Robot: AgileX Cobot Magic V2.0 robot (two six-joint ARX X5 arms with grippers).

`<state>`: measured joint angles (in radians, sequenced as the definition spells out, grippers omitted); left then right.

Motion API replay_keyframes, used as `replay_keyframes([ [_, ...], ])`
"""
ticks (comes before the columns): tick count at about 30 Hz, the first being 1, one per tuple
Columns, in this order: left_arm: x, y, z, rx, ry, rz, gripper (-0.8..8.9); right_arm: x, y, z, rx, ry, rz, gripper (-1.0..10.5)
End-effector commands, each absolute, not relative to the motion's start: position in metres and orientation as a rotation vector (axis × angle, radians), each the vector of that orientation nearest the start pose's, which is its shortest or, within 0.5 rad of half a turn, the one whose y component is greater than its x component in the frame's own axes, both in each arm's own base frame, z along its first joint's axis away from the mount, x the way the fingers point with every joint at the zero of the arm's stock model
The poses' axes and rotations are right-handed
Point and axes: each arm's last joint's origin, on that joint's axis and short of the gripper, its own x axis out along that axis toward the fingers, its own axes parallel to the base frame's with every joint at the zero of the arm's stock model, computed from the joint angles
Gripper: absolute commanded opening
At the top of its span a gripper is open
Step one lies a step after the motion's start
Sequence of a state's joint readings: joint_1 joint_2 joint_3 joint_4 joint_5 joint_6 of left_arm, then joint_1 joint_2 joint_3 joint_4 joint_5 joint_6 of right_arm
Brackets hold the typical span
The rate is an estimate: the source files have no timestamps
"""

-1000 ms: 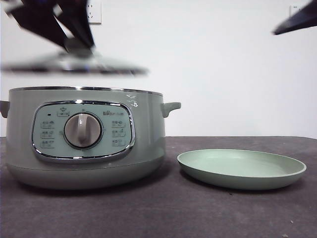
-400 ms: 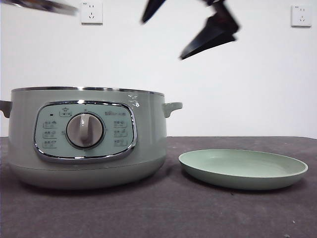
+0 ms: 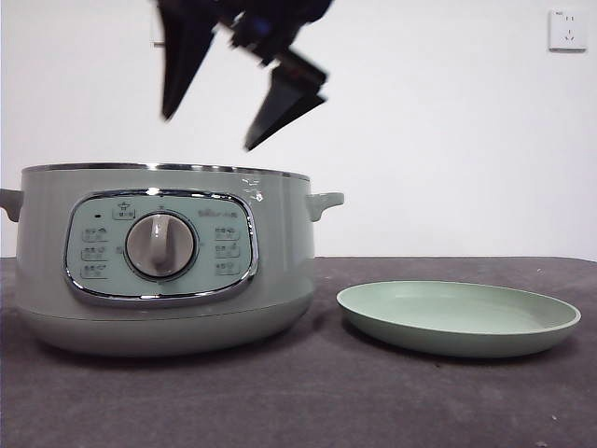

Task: Take the corn out from the steamer,put the corn on the plate,close the lid

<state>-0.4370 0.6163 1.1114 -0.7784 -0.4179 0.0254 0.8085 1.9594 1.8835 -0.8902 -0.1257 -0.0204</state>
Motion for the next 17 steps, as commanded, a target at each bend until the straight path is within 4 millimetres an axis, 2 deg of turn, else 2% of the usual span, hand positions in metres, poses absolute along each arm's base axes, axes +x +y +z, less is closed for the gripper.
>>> replay_keyframes([
  [1, 0.075, -0.022, 0.406, 0.115, 0.205, -0.013, -0.09, 0.296, 0.326, 0.290, -0.412, 0.956, 0.863, 4.7],
  [5, 0.075, -0.022, 0.404, 0.119, 0.220, -0.013, -0.09, 0.304, 0.344, 0.260, -0.438, 1.001, 0.868, 4.7],
  [11, 0.075, -0.022, 0.403, 0.111, 0.227, -0.013, -0.09, 0.313, 0.354, 0.226, -0.460, 1.045, 0.864, 4.0],
  [13, 0.075, -0.022, 0.403, 0.111, 0.232, -0.013, -0.09, 0.315, 0.356, 0.219, -0.471, 1.050, 0.849, 3.3],
  [17, 0.075, -0.022, 0.402, 0.114, 0.241, -0.012, -0.09, 0.317, 0.356, 0.215, -0.493, 1.049, 0.814, 0.4],
])
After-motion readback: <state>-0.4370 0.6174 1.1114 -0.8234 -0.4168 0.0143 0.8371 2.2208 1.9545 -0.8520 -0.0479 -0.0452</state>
